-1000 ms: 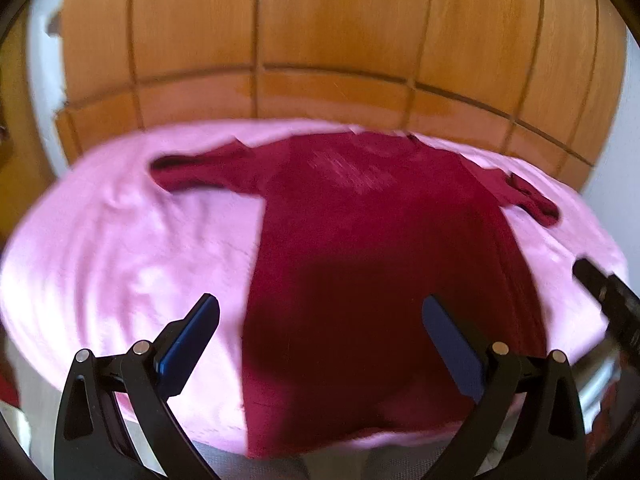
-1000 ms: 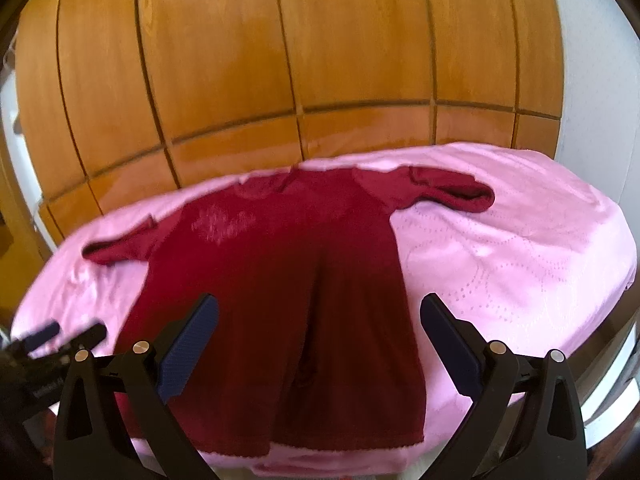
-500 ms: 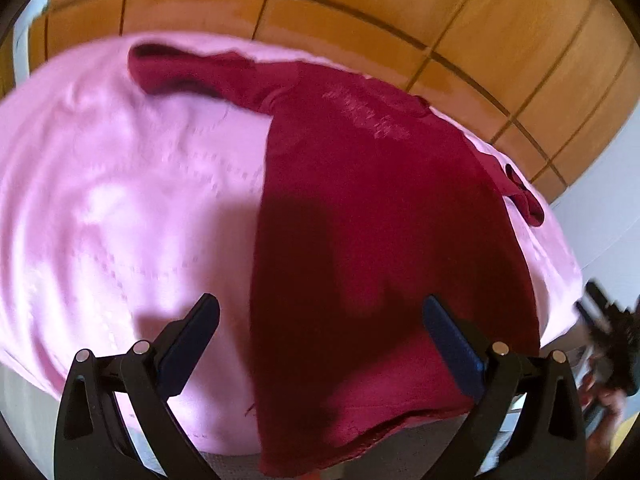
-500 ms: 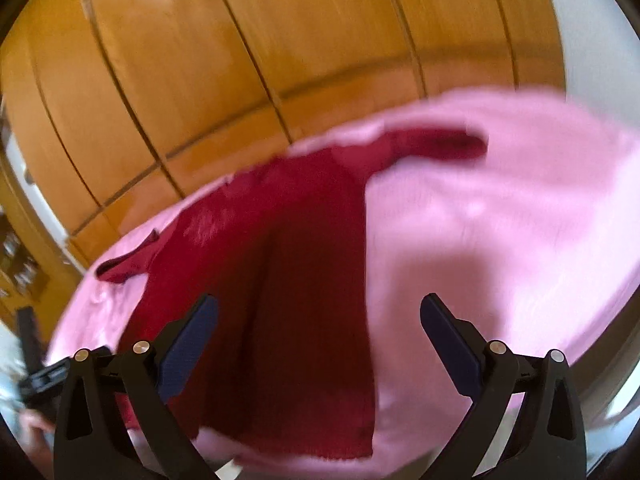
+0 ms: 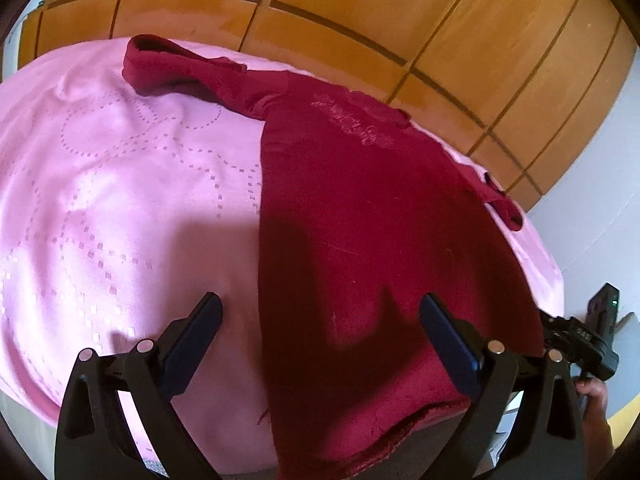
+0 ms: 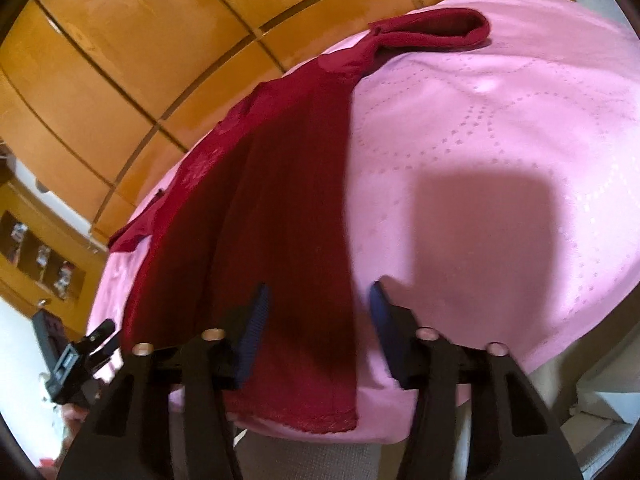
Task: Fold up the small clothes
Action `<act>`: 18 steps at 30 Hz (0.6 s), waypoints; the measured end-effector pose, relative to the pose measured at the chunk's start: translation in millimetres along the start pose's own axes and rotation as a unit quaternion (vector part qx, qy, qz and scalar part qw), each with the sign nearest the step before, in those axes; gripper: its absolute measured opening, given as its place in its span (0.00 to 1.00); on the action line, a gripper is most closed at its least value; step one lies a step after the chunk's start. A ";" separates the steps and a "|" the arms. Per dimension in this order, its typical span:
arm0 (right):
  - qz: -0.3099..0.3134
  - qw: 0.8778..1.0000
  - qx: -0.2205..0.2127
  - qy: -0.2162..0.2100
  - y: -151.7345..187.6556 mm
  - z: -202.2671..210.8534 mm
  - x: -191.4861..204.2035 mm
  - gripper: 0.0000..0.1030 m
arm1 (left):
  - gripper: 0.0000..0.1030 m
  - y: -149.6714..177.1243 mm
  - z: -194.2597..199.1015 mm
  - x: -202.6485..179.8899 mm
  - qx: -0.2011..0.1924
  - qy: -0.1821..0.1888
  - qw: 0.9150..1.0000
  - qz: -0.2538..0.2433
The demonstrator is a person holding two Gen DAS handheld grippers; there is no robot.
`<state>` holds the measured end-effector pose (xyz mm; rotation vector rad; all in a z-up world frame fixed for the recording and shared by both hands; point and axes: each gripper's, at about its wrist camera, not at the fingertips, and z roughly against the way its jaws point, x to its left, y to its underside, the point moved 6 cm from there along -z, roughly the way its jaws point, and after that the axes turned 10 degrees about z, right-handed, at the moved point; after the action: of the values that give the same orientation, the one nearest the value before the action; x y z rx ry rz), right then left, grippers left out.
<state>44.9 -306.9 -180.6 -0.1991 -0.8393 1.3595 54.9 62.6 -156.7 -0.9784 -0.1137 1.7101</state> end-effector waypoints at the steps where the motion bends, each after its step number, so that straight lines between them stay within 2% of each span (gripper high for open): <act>1: 0.002 1.000 0.005 -0.007 1.9 -0.7 3.1 0.42 | 0.95 -0.1 4.0 1.3 -0.007 0.009 1.000 0.006; 3: 0.006 1.000 0.010 -0.009 3.4 0.1 2.8 0.42 | 0.95 1.0 13.2 6.7 -0.031 0.026 0.999 0.028; 5: 0.003 1.000 0.012 -0.014 5.9 -1.4 0.1 0.39 | 0.96 6.4 11.7 12.3 -0.030 0.036 0.998 0.046; 7: -0.012 1.000 0.012 -0.020 6.3 -3.1 -3.0 0.36 | 0.96 11.4 10.8 11.2 -0.033 0.031 0.998 0.036; 10: -0.027 0.999 0.019 -0.037 6.0 -6.7 -2.1 0.21 | 0.95 14.5 9.0 1.3 -0.020 0.028 0.999 0.013; 11: -0.024 0.999 0.026 -0.040 6.9 -9.0 0.3 0.13 | 0.86 13.9 6.5 -2.3 -0.019 0.023 1.000 0.003; 12: -0.021 0.999 0.030 -0.039 6.7 -11.6 2.7 0.11 | 0.71 15.4 4.3 -3.4 -0.015 0.009 1.000 -0.006; 13: -0.013 0.999 0.032 -0.035 5.7 -12.9 5.4 0.10 | 0.64 16.9 -1.0 -2.9 -0.004 -0.011 1.000 -0.015; 14: -0.005 0.999 0.033 -0.031 4.5 -13.1 6.7 0.09 | 0.50 16.6 -4.3 -1.2 0.001 -0.024 1.000 -0.017; 15: 0.006 0.999 0.034 -0.025 2.0 -12.1 8.2 0.08 | 0.34 15.2 -5.1 0.4 0.002 -0.030 0.999 -0.018; 16: 0.013 0.999 0.034 -0.018 -0.5 -11.0 7.8 0.08 | 0.25 11.5 -5.8 2.0 0.006 -0.039 0.999 -0.021; 17: 0.021 0.999 0.029 -0.004 -6.2 -4.7 6.3 0.08 | 0.10 8.2 -6.2 2.9 0.014 -0.041 0.999 -0.027; 18: 0.025 0.999 0.023 0.003 -9.9 0.2 3.7 0.08 | 0.08 5.3 -4.6 2.5 0.023 -0.036 0.998 -0.038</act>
<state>52.5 -306.0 -173.2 -0.1895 -0.8010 1.4238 53.8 60.9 -163.8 -0.8672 -0.1558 1.6713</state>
